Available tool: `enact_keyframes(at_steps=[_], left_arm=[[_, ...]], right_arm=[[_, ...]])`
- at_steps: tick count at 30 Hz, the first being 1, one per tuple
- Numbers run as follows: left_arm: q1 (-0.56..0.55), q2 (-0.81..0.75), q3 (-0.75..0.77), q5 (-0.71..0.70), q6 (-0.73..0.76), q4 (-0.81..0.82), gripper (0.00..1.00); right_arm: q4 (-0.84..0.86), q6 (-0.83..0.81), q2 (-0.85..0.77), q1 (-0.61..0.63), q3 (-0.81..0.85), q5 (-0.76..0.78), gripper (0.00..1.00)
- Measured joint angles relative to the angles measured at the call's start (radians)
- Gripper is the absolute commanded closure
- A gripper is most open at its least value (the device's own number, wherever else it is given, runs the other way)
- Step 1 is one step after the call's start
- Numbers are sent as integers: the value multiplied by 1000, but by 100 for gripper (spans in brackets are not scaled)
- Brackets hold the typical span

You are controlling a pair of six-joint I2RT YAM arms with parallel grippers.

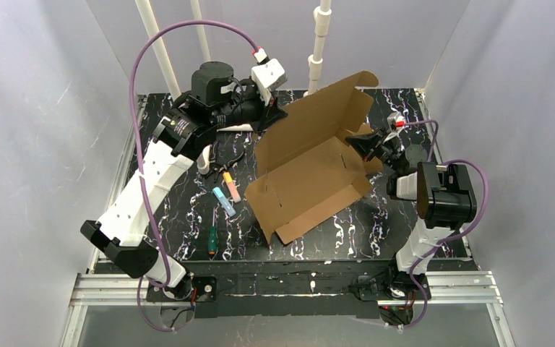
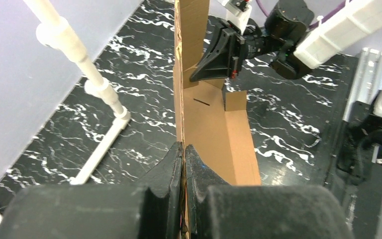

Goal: Fold the paper box

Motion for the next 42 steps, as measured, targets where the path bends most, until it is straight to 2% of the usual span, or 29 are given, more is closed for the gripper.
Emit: enact_keyframes(at_steps=[8,13,17,23,34,42], left_arm=[[6,-3,10,-100,103,73,100],[40,14,73,-136,147,82,100],[58,37,134,-142,165,88,100],[58,38,117,-116,166,84,100],[58,-29,-93,-38,159,101,100],[58,-54,-128,-54,167,114,100]], right_arm=[[-4,37,71,29,196,34,99],[-2,64,131,63,341,57,99],[4,89,140,69,389,81,99],[10,88,140,72,343,85,99],[6,24,139,67,135,28,99],[3,33,137,67,141,7,99]])
